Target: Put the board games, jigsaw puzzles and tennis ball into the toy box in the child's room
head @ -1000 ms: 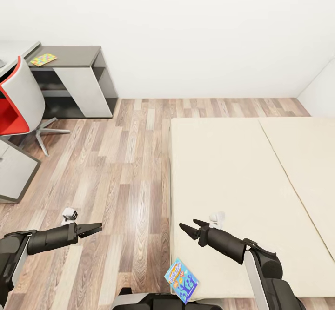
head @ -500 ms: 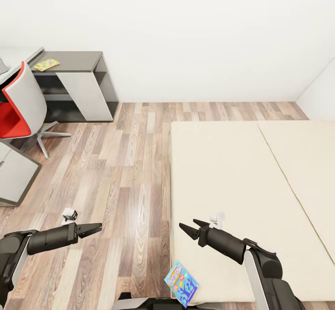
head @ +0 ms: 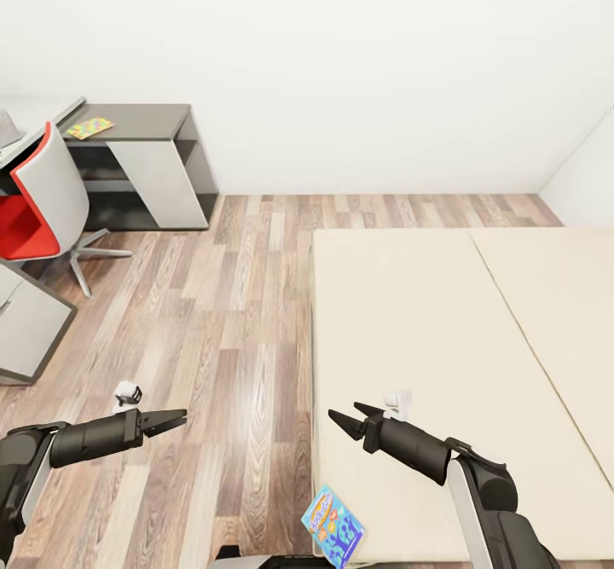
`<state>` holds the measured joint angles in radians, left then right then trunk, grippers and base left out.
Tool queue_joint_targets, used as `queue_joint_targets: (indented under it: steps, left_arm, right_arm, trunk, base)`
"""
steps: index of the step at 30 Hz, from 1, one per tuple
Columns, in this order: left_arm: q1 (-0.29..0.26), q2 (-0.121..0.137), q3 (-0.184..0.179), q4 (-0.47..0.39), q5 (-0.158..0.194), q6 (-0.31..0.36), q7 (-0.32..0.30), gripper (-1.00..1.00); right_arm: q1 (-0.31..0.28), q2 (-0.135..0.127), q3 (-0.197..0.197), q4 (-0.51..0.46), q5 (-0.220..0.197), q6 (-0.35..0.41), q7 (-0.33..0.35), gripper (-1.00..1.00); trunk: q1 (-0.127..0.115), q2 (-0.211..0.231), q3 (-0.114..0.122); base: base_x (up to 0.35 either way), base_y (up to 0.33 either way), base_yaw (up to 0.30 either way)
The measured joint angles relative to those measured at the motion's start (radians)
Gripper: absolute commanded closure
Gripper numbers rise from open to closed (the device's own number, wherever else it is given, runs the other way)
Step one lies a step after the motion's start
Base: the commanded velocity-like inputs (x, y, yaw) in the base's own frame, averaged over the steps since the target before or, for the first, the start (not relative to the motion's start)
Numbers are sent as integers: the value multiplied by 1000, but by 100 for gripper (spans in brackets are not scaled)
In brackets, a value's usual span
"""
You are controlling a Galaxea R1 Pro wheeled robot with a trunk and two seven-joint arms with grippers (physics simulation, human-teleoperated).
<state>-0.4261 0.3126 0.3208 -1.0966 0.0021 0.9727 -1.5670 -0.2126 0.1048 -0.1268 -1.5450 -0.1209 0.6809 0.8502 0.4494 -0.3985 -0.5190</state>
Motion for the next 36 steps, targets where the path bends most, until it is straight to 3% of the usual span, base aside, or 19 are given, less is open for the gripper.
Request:
queue_joint_targets:
  steps: [36]
  left_arm:
    - [0, 0, 1, 0, 0, 0, 0, -100]
  right_arm:
    - [0, 0, 0, 1, 0, 0, 0, -100]
  trunk:
    - [0, 0, 59]
  base:
    - [0, 0, 0]
